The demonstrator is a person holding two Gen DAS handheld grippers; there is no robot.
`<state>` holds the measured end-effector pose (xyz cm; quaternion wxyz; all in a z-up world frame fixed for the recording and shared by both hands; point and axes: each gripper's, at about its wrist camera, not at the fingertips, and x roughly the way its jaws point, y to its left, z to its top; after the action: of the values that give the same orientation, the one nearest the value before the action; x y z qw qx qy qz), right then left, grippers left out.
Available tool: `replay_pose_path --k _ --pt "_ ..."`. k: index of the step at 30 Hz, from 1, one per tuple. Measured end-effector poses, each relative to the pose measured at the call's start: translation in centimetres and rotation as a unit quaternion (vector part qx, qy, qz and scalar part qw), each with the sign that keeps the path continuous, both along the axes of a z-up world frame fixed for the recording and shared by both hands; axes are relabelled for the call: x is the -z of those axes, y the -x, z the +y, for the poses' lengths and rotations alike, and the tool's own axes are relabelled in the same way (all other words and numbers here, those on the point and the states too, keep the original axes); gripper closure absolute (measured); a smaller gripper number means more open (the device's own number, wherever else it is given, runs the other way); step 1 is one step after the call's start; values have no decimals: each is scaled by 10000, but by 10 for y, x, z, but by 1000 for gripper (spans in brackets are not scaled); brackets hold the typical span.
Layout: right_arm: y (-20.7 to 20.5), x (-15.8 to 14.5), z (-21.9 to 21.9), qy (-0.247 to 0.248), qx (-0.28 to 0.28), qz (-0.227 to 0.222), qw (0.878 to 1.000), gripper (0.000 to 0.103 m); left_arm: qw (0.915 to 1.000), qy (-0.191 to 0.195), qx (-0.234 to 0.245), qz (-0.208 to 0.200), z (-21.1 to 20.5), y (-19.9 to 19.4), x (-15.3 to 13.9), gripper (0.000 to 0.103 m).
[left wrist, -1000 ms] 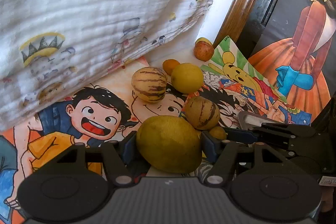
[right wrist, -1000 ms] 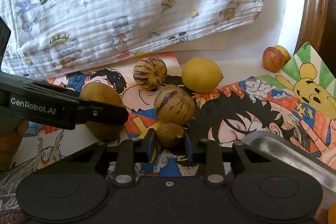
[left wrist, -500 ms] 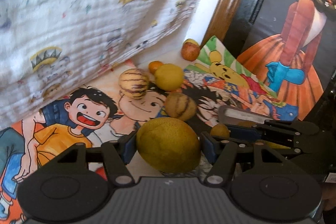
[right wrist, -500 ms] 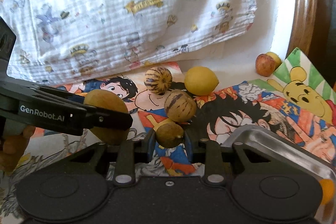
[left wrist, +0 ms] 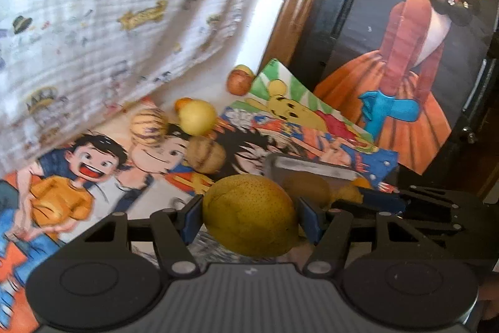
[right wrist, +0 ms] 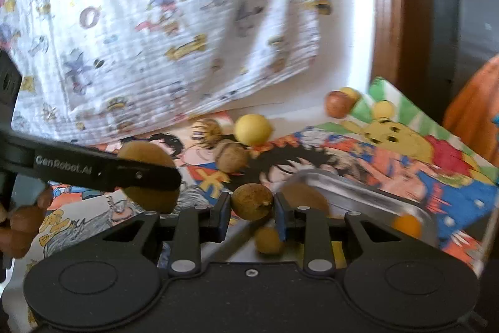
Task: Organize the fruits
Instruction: 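Lower the pear onto the tray and open the left tool while the right tool releases the brown fruit there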
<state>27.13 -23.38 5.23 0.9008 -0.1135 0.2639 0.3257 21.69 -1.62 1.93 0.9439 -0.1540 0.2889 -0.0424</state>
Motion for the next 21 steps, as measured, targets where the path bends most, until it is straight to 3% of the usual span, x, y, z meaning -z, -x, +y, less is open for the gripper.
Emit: replay_pose_path --k 12,21 --pt "12 7 -71 9 847 -36 9964 72 9978 -17 653 140 -54 3 18 36" --pt "-7 35 -89 11 1189 154 9928 72 9939 -257 1034 288 -77 -7 31 36"
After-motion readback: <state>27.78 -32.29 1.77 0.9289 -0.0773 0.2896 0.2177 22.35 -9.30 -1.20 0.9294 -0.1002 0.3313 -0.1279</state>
